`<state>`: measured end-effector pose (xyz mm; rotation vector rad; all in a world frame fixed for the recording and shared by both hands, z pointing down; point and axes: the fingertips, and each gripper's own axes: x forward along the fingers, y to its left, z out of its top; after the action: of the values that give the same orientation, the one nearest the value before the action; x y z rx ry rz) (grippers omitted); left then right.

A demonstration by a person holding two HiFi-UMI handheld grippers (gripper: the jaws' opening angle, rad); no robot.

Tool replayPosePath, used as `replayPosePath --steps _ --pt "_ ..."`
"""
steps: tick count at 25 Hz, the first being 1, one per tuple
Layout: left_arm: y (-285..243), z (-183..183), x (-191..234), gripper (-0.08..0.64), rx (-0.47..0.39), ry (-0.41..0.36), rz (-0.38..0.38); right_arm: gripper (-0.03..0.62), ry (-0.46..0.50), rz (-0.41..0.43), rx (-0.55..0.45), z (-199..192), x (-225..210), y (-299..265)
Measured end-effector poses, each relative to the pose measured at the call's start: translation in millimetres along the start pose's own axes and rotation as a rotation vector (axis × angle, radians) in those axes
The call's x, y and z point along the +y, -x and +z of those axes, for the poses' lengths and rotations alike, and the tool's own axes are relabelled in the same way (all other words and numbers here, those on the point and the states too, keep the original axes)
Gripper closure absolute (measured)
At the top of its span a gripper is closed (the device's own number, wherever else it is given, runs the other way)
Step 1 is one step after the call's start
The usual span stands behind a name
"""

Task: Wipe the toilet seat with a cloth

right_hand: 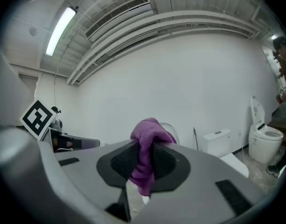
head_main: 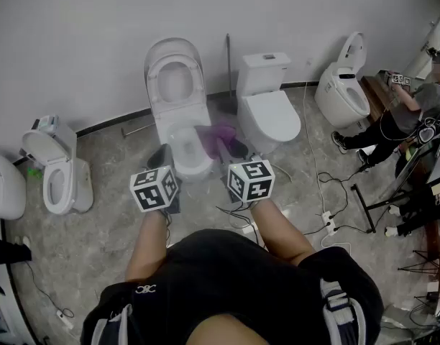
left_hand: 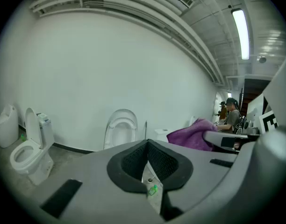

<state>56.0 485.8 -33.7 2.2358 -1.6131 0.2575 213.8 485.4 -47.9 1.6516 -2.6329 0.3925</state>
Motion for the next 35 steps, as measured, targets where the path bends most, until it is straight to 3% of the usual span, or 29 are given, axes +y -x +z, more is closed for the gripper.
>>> replayPosePath --steps 21,35 --pt "8.7 -12.3 4.5 0.552 0.001 -0.01 0.048 0.525 0.0 0.007 -0.043 1.0 3.7 7.2" --pt "-6.5 -31.6 -54.1 0.552 0.002 -0.037 0.069 0.525 0.022 0.031 -0.041 -6.3 -45.9 38.2"
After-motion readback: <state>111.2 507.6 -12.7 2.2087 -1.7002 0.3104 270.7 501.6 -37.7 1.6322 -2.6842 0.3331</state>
